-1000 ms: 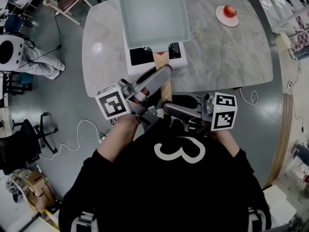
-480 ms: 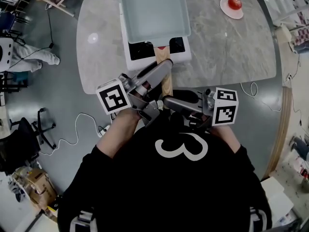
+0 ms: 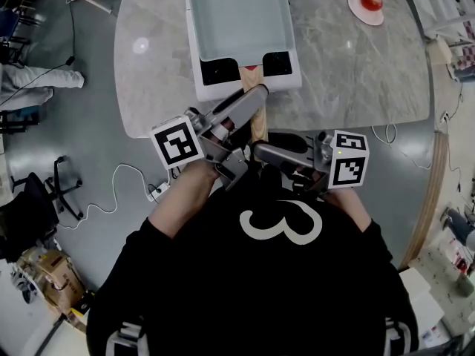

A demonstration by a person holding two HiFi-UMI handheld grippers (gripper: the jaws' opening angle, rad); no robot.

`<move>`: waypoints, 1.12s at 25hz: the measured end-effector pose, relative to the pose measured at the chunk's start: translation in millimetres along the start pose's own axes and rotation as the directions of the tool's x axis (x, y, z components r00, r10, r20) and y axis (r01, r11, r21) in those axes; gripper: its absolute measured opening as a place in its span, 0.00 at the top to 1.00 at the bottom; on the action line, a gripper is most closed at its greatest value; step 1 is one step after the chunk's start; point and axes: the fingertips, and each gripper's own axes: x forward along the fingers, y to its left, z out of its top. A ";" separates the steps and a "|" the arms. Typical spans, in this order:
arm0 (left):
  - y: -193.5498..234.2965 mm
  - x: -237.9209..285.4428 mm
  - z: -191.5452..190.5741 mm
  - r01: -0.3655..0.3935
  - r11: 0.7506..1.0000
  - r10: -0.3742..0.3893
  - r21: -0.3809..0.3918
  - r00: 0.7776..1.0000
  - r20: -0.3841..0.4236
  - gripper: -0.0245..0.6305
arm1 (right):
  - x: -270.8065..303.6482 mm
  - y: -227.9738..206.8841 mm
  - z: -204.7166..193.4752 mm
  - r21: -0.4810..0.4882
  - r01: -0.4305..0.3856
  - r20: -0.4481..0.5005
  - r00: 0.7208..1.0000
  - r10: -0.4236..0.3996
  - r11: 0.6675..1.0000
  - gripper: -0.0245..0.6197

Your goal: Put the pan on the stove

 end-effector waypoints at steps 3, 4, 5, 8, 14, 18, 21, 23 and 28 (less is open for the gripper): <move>5.8 -0.7 -1.3 -0.010 1.000 0.010 -0.010 1.000 0.000 0.74 | -0.1 -4.1 -1.7 0.008 0.004 -0.004 1.000 -0.004 1.000 0.81; 7.2 -1.0 -1.9 -0.014 1.000 0.014 -0.013 1.000 0.000 0.74 | -0.1 -5.0 -2.4 0.011 0.005 -0.006 1.000 -0.005 1.000 0.81; 8.6 -1.4 -2.5 -0.018 1.000 0.018 -0.017 1.000 0.000 0.74 | -0.1 -5.8 -3.1 0.014 0.006 -0.007 1.000 -0.006 1.000 0.81; 12.3 -2.3 -3.9 -0.028 0.999 0.028 -0.031 1.000 0.002 0.74 | 0.1 -8.0 -5.1 0.027 0.009 -0.006 1.000 -0.009 1.000 0.81; 21.3 -4.2 -7.5 -0.045 0.997 0.045 -0.064 0.999 0.003 0.74 | -0.8 -13.1 -9.0 0.052 0.015 -0.007 1.000 -0.014 0.999 0.81; 26.5 -5.0 -10.6 -0.053 0.995 0.053 -0.085 0.999 0.003 0.74 | -1.3 -16.2 -11.9 0.070 0.016 -0.002 1.000 -0.015 0.997 0.80; 30.8 -6.2 -12.1 -0.061 0.993 0.062 -0.100 0.998 0.002 0.74 | -1.8 -18.7 -13.4 0.083 0.017 -0.002 1.000 -0.017 0.996 0.80; 33.5 -6.8 -13.1 -0.065 0.992 0.066 -0.110 0.998 0.002 0.74 | -2.2 -20.3 -14.5 0.093 0.018 0.000 1.000 -0.018 0.995 0.80; 39.8 -7.9 -17.3 -0.074 0.989 0.074 -0.128 0.997 -0.003 0.74 | -2.9 -24.3 -18.5 0.110 0.022 -0.005 1.000 -0.022 0.994 0.80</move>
